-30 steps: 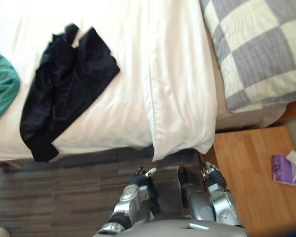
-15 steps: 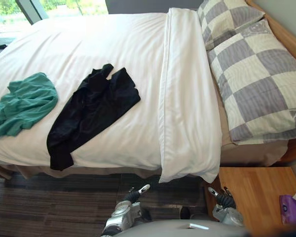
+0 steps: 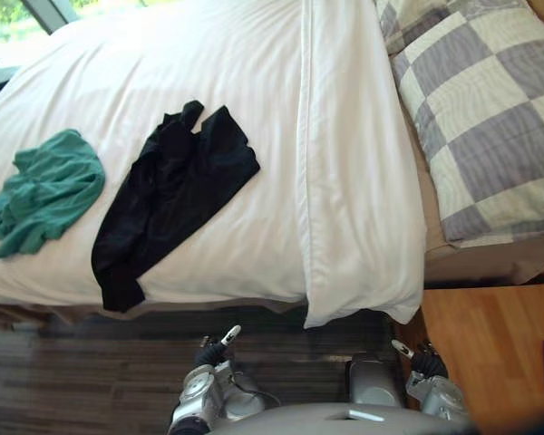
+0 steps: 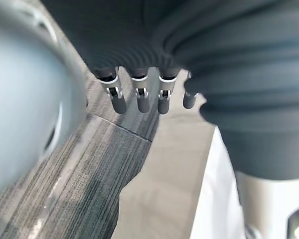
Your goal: Tidy the bed and pick cloth on bed and put in laundry
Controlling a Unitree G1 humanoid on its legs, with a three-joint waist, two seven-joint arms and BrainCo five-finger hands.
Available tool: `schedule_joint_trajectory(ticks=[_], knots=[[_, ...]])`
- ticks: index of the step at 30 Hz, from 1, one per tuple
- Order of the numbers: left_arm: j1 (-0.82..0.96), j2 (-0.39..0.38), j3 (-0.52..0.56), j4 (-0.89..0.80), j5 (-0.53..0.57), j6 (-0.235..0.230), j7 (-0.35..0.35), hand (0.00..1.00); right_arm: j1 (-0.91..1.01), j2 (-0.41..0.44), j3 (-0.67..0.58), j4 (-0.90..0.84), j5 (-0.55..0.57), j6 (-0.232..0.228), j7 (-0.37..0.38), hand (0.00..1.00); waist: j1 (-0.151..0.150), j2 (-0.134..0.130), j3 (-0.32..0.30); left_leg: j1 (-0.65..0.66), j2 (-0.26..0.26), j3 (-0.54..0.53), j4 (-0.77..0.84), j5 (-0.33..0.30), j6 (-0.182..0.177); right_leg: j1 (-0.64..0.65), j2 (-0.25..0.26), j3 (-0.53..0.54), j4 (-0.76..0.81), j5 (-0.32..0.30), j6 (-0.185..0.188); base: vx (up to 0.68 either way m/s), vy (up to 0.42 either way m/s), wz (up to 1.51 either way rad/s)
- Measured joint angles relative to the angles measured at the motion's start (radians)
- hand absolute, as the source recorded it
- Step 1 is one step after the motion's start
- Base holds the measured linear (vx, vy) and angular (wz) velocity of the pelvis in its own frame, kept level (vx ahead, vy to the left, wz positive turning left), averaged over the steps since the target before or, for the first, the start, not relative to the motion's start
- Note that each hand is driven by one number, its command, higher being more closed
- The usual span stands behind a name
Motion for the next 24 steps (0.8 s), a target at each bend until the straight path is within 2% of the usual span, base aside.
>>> schedule_joint_trajectory(ticks=[1,2,3,4,5,6,7,8,9,10,11,12,13,14,15,19,20,21,24], knots=[[-0.002,-0.018,-0.001,0.006,0.01,0.006,-0.015,0.0,0.013,0.003,-0.038,0.008,-0.023,-0.007,0.008,0.0,0.001,0.023,-0.006,0.036,-0.02,-0.018,-0.054,0.059,-0.015,0.033,-0.007,-0.006,-0.043,0.019,0.036,0.12,0.588,0.03],[-0.015,0.006,-0.002,0.029,0.034,0.019,-0.034,0.0,0.011,0.028,-0.075,0.039,-0.032,-0.016,0.012,0.0,0.004,0.002,-0.012,0.078,-0.057,-0.004,-0.088,0.012,-0.089,0.072,-0.047,-0.006,-0.104,0.054,0.083,0.11,0.577,0.0],[-0.022,0.022,-0.009,0.037,0.036,0.022,-0.039,0.0,0.01,0.044,-0.08,0.049,-0.032,-0.019,0.015,0.0,0.003,-0.021,-0.015,0.086,-0.078,0.008,-0.092,0.012,-0.078,0.081,-0.067,-0.012,-0.128,0.084,0.088,0.05,0.519,-0.2],[-0.018,0.039,-0.022,0.047,0.037,0.023,-0.049,0.0,0.009,0.069,-0.074,0.069,-0.045,-0.029,0.031,0.0,0.008,-0.019,-0.02,0.096,-0.086,0.031,-0.114,0.003,-0.061,0.084,-0.082,-0.065,-0.193,0.187,0.055,0.02,0.507,-0.59],[-0.007,0.066,-0.03,0.052,0.04,0.024,-0.065,0.0,-0.003,0.084,-0.055,0.074,-0.064,-0.049,0.043,0.0,0.018,-0.021,-0.039,0.109,-0.083,0.091,-0.154,0.01,-0.033,0.088,-0.098,-0.209,-0.253,0.274,-0.041,0.02,0.413,-0.7],[-0.001,0.075,-0.035,0.052,0.045,0.026,-0.067,0.0,-0.006,0.084,-0.039,0.076,-0.074,-0.052,0.048,0.0,0.02,-0.024,-0.042,0.114,-0.087,0.107,-0.164,0.015,-0.025,0.084,-0.098,-0.264,-0.25,0.28,-0.049,0.04,0.38,-0.75],[0.007,0.091,-0.042,0.055,0.078,0.035,-0.07,0.0,-0.018,0.085,0.0,0.08,-0.099,-0.059,0.055,0.0,0.018,-0.024,-0.042,0.123,-0.089,0.13,-0.193,0.026,-0.008,0.086,-0.075,-0.353,-0.247,0.282,-0.037,0.02,0.23,-0.48],[0.001,0.108,-0.072,0.072,0.103,0.043,-0.071,0.0,-0.024,0.085,0.027,0.08,-0.122,-0.066,0.058,0.0,0.014,-0.024,-0.042,0.118,-0.095,0.143,-0.213,0.036,0.007,0.092,-0.013,-0.362,-0.25,0.263,0.0,0.02,0.302,-0.38],[0.0,0.112,-0.085,0.073,0.108,0.044,-0.072,0.0,-0.026,0.085,0.031,0.08,-0.134,-0.067,0.059,0.0,0.014,-0.024,-0.042,0.117,-0.1,0.145,-0.219,0.039,0.012,0.097,0.013,-0.357,-0.254,0.258,0.007,0.0,0.193,-0.17],[-0.002,0.114,-0.111,0.075,0.112,0.045,-0.072,0.0,-0.026,0.082,0.051,0.08,-0.15,-0.068,0.058,0.0,0.013,-0.025,-0.042,0.117,-0.117,0.145,-0.233,0.048,0.026,0.122,0.068,-0.334,-0.281,0.226,0.006,-0.01,0.144,-0.06],[-0.013,0.106,-0.159,0.08,0.112,0.048,-0.073,0.0,-0.023,0.073,0.079,0.08,-0.157,-0.068,0.059,0.0,0.01,-0.024,-0.042,0.116,-0.153,0.14,-0.239,0.055,0.037,0.173,0.103,-0.294,-0.364,0.177,-0.037,-0.02,0.085,0.01],[-0.023,0.101,-0.169,0.08,0.112,0.051,-0.073,0.0,-0.026,0.07,0.09,0.079,-0.157,-0.068,0.057,0.0,0.008,-0.026,-0.043,0.118,-0.165,0.134,-0.242,0.056,0.039,0.19,0.105,-0.271,-0.389,0.175,-0.043,-0.03,0.084,0.17],[-0.035,0.097,-0.194,0.082,0.11,0.059,-0.069,0.0,-0.033,0.054,0.107,0.079,-0.158,-0.068,0.053,0.0,0.003,-0.001,-0.038,0.12,-0.169,0.116,-0.255,0.071,0.048,0.202,0.109,-0.262,-0.405,0.191,-0.057,-0.02,0.048,0.26],[-0.046,0.091,-0.204,0.081,0.111,0.059,-0.065,0.0,-0.035,0.054,0.114,0.081,-0.158,-0.067,0.049,0.0,-0.001,0.004,-0.041,0.122,-0.172,0.106,-0.262,0.082,0.049,0.21,0.109,-0.255,-0.411,0.192,-0.059,-0.02,0.02,0.36],[-0.057,0.081,-0.218,0.081,0.111,0.058,-0.054,0.0,-0.04,0.047,0.133,0.093,-0.154,-0.067,0.046,0.0,-0.007,0.007,-0.041,0.132,-0.171,0.09,-0.272,0.09,0.048,0.228,0.111,-0.265,-0.418,0.193,-0.06,-0.02,-0.029,0.28],[-0.046,0.034,-0.235,0.088,0.103,0.052,-0.033,0.0,-0.07,0.021,0.202,0.144,-0.146,-0.047,0.042,0.0,0.004,0.008,-0.042,0.181,-0.173,0.065,-0.311,0.111,0.052,0.271,0.119,-0.272,-0.424,0.195,-0.063,-0.06,-0.024,0.1],[-0.039,0.028,-0.236,0.084,0.104,0.01,-0.029,0.0,-0.073,0.019,0.205,0.149,-0.139,-0.034,0.035,0.0,0.012,0.006,-0.04,0.181,-0.183,0.062,-0.306,0.11,0.052,0.269,0.109,-0.268,-0.416,0.195,-0.063,-0.08,0.054,-0.01],[-0.036,0.03,-0.236,0.082,0.105,-0.012,-0.021,0.0,-0.074,0.018,0.21,0.15,-0.128,-0.025,0.031,0.0,0.016,0.003,-0.039,0.17,-0.19,0.06,-0.287,0.106,0.059,0.26,0.099,-0.265,-0.403,0.194,-0.061,-0.09,0.065,-0.01],[-0.034,0.038,-0.236,0.077,0.116,-0.041,-0.015,0.0,-0.08,0.003,0.217,0.144,-0.1,-0.012,0.026,0.0,0.014,0.002,-0.023,0.145,-0.21,0.064,-0.242,0.084,0.075,0.218,0.061,-0.255,-0.344,0.178,-0.042,-0.11,0.086,-0.03]])
